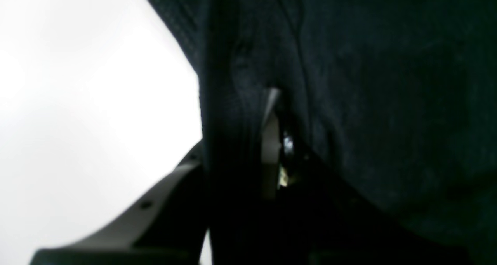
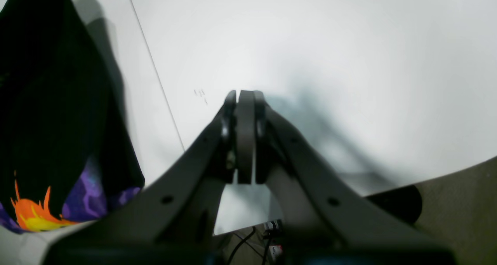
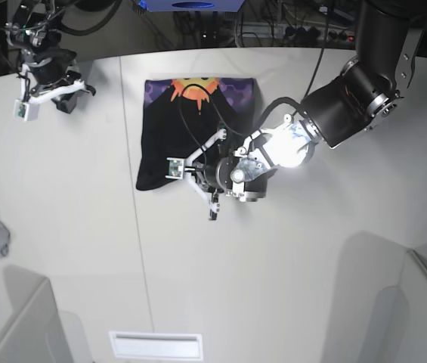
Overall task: Fold the T-shirt properly
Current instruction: 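Drag the folded shirt with the left gripper and straighten it on the table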
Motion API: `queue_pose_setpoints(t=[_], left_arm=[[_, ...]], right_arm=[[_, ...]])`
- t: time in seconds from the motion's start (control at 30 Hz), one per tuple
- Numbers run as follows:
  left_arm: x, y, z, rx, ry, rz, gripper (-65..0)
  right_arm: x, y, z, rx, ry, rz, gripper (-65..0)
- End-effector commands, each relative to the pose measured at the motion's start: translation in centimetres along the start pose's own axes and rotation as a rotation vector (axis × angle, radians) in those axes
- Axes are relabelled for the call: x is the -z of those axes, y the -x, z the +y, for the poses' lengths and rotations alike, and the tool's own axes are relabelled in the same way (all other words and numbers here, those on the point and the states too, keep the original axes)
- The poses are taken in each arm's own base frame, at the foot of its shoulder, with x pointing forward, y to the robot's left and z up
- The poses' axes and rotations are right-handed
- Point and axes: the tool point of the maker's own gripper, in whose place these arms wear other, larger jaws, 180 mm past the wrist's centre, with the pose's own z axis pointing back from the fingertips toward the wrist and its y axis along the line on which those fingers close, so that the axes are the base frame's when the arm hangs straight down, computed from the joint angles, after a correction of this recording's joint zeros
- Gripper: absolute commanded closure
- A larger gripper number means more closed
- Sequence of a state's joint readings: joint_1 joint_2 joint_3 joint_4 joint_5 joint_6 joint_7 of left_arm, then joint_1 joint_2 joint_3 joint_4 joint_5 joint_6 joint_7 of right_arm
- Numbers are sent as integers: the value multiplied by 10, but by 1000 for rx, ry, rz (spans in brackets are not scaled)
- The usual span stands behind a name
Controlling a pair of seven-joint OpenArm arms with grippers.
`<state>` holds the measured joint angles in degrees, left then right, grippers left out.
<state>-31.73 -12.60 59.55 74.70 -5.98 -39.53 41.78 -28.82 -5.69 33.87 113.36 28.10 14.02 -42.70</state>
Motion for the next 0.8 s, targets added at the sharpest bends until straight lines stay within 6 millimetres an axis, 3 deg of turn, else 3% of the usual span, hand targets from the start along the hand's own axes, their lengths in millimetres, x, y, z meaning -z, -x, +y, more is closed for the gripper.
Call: queue_pose_setpoints(t=[0.0,0.4,0.67,0.7,0.77], left_arm=[[-2,0,7,13,-9,11,0],[3,-4,-3,6,10,3,0],[0,-6,1,18,-2,5,0],[-1,-8,2,21,-5,1,-13],[-3,-12,3,29,-11,-9,-125]], right_arm=[[-4,-9,0,-17,-2,-33,0],[-2,-11,1,-24,-6,-32,0],[-1,-15,3,-25,-11,-42,0],[-1,-15,3,-25,-11,-42,0],[-1,-15,3,-25,-11,-42,0]])
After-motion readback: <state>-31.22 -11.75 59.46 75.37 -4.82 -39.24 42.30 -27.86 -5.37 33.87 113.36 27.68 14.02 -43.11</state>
